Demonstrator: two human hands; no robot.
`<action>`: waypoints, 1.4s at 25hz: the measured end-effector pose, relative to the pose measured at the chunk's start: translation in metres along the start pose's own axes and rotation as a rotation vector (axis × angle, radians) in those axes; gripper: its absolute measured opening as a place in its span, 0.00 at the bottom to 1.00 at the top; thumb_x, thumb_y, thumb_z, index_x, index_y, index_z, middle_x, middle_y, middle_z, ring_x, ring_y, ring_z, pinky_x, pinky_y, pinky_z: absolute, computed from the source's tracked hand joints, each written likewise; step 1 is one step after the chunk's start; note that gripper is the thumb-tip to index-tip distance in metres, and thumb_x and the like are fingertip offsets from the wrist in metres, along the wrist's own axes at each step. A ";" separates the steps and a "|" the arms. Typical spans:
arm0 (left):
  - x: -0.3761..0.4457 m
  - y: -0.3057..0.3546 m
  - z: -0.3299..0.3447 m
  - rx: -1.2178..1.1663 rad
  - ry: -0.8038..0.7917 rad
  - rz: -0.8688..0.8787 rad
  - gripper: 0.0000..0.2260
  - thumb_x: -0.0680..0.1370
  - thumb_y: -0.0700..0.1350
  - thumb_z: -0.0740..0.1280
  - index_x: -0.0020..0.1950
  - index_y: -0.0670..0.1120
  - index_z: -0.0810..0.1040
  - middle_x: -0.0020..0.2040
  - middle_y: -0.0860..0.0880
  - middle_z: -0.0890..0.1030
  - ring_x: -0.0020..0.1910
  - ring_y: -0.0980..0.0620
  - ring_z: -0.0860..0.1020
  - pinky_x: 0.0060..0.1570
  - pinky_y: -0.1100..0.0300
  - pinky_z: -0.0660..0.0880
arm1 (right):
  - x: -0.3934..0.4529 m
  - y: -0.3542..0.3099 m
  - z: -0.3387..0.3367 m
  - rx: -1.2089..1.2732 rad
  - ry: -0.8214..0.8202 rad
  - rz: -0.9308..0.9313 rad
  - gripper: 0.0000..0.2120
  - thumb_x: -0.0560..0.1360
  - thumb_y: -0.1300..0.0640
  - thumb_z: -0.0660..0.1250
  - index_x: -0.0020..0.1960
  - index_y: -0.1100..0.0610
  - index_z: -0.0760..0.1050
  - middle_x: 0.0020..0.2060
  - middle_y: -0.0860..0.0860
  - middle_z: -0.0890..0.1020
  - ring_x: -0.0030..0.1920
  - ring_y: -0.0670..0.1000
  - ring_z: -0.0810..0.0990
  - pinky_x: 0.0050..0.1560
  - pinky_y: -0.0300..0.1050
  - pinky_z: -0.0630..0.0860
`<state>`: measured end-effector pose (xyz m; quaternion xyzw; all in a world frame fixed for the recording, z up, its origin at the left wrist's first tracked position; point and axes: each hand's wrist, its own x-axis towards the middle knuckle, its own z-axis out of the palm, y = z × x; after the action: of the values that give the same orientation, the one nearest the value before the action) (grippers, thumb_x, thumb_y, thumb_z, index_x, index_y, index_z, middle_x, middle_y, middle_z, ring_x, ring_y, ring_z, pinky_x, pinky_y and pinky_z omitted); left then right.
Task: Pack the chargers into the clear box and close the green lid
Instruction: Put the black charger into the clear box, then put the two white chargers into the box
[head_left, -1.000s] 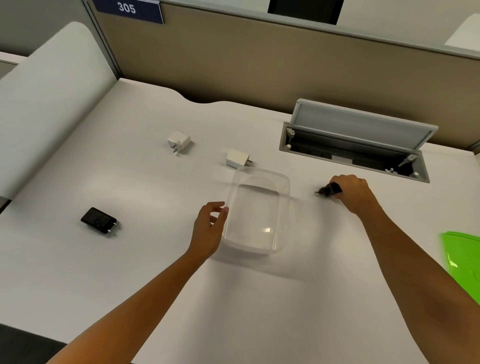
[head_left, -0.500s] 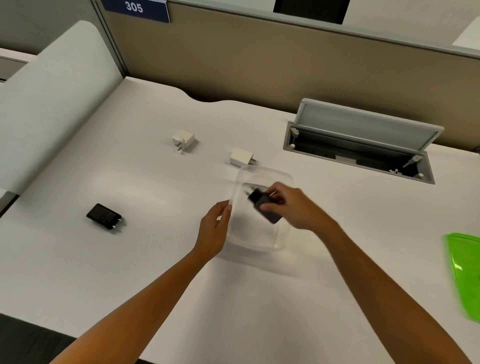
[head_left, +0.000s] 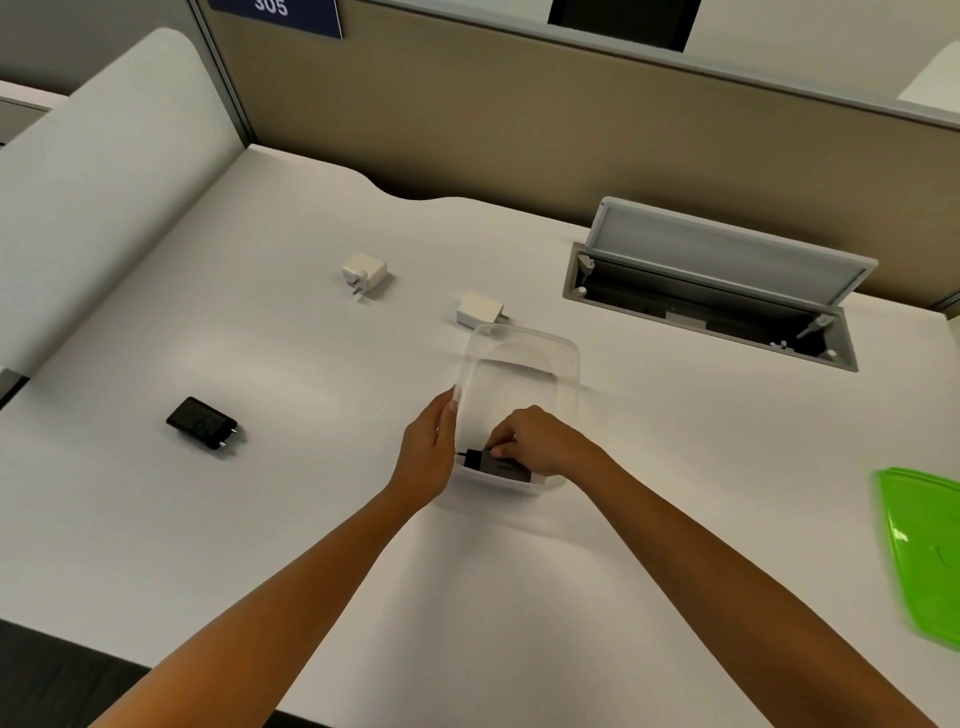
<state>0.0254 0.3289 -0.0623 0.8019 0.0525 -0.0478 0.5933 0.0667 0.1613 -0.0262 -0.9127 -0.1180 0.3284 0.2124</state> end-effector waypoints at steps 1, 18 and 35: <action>0.001 -0.002 0.000 -0.002 -0.001 -0.001 0.19 0.85 0.50 0.52 0.73 0.46 0.71 0.65 0.54 0.77 0.62 0.58 0.75 0.60 0.75 0.70 | -0.001 0.001 0.001 0.017 0.036 -0.002 0.11 0.77 0.57 0.68 0.58 0.55 0.83 0.54 0.53 0.84 0.53 0.54 0.81 0.50 0.42 0.73; 0.038 -0.070 -0.058 0.707 0.096 0.069 0.25 0.84 0.55 0.53 0.80 0.47 0.60 0.81 0.49 0.57 0.81 0.49 0.50 0.79 0.49 0.45 | 0.041 -0.012 -0.102 0.140 0.674 -0.172 0.07 0.77 0.56 0.67 0.50 0.55 0.84 0.43 0.49 0.86 0.42 0.47 0.82 0.46 0.42 0.80; 0.040 -0.069 -0.051 0.891 0.095 0.047 0.28 0.83 0.59 0.49 0.81 0.50 0.53 0.82 0.52 0.52 0.81 0.51 0.46 0.78 0.43 0.44 | 0.177 -0.033 -0.123 -0.394 0.159 0.019 0.28 0.69 0.49 0.75 0.66 0.53 0.70 0.62 0.56 0.74 0.59 0.60 0.76 0.50 0.49 0.71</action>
<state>0.0557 0.3991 -0.1184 0.9814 0.0357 -0.0152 0.1880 0.2783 0.2149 -0.0225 -0.9607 -0.1541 0.2280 0.0353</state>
